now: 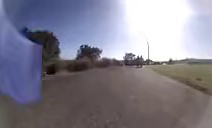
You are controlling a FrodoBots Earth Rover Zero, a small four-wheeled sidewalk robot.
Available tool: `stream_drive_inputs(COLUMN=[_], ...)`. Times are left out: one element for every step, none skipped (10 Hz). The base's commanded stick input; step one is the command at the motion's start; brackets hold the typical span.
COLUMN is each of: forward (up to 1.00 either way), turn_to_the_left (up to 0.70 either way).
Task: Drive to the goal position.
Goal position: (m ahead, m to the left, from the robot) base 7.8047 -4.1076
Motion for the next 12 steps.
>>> stream_drive_inputs(forward=[1.00,1.00,1.00,1.00,1.00,1.00,1.00,1.00,1.00,1.00,1.00,1.00], turn_to_the_left=[-0.40,-0.40,-0.40,-0.34,-0.16,0.00,0.00,0.00,0.00,0.00,0.00,0.00])
